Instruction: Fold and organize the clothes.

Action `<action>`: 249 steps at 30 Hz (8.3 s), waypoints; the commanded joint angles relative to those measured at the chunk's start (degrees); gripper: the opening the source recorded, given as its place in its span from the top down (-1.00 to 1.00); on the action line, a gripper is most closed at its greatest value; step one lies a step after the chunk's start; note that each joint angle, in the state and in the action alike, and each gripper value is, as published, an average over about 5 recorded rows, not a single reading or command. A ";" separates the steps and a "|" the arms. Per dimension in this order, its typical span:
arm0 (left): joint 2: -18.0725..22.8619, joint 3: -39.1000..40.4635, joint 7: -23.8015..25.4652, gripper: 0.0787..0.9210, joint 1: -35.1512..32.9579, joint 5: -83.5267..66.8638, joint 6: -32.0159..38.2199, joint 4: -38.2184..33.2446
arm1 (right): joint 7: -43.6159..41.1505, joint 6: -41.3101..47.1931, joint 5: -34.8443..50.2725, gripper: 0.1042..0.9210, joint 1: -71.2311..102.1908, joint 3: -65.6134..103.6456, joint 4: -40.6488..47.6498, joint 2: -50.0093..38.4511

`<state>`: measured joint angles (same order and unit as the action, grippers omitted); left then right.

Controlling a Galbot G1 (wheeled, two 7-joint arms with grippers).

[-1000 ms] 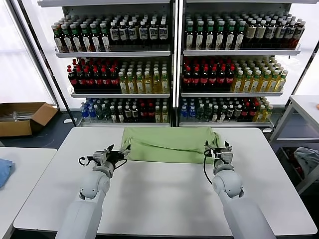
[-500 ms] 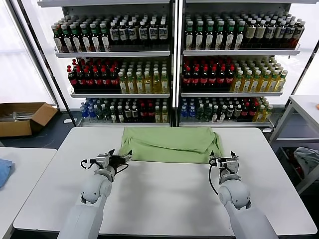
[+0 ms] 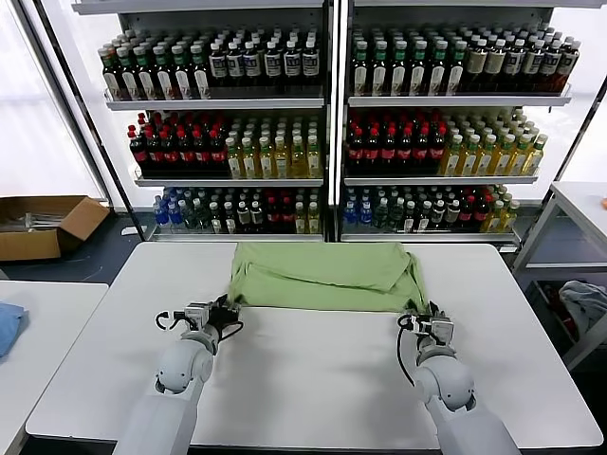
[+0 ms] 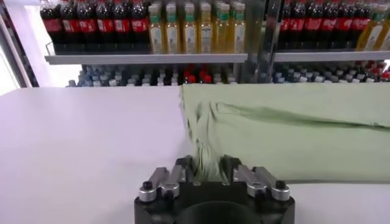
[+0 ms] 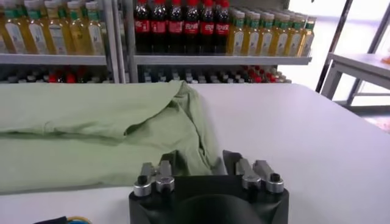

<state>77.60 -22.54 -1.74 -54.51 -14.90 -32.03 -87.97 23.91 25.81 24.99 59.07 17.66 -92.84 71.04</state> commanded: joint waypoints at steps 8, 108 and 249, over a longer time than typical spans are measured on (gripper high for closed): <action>-0.63 0.05 -0.40 0.95 -3.75 1.16 -0.91 -6.13 | -0.48 -0.38 0.05 0.91 2.46 0.15 -2.40 0.03; -8.96 3.52 4.92 -0.77 8.25 -3.72 -1.04 6.02 | -17.32 -2.04 -4.78 -0.76 -34.92 -11.33 38.42 6.92; 5.42 -8.39 0.58 -0.77 -28.23 4.26 2.77 -24.74 | -6.22 -11.18 -12.94 -0.76 25.84 7.72 -36.22 -0.02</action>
<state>81.17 -30.49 0.02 -82.35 -7.62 -27.29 -114.26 17.54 15.17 11.78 84.97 25.32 -126.82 71.47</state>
